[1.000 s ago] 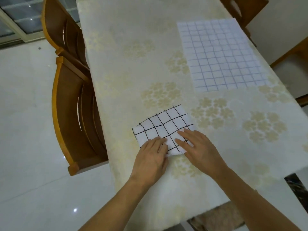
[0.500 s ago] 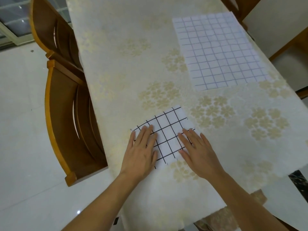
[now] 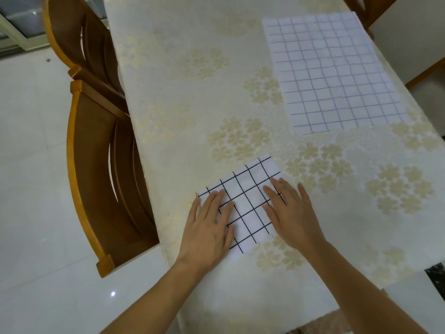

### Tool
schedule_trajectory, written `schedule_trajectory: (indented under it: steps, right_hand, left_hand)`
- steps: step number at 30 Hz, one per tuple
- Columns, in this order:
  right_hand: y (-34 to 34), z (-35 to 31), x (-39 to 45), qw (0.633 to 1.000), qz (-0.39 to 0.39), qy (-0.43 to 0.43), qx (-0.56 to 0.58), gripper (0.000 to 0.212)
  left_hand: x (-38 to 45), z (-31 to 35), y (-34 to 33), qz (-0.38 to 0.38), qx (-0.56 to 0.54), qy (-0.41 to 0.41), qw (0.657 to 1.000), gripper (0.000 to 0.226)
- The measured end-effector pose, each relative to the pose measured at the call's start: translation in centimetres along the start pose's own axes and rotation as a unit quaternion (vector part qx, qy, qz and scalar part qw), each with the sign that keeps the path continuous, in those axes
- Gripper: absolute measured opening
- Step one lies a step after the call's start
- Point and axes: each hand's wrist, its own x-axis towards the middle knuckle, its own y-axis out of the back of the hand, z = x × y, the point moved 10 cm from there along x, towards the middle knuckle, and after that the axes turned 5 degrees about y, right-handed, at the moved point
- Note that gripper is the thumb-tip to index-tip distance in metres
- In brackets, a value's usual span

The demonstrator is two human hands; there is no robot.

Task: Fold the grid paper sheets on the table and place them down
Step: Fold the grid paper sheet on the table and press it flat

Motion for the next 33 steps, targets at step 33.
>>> schedule_trajectory:
  steps: [33]
  right_hand:
    - [-1.2,-9.3,12.3,0.962,-0.018,0.267,-0.043,0.013]
  left_hand:
    - [4.7,-7.2,3.5,0.071,-0.007,0.024,0.997,0.016]
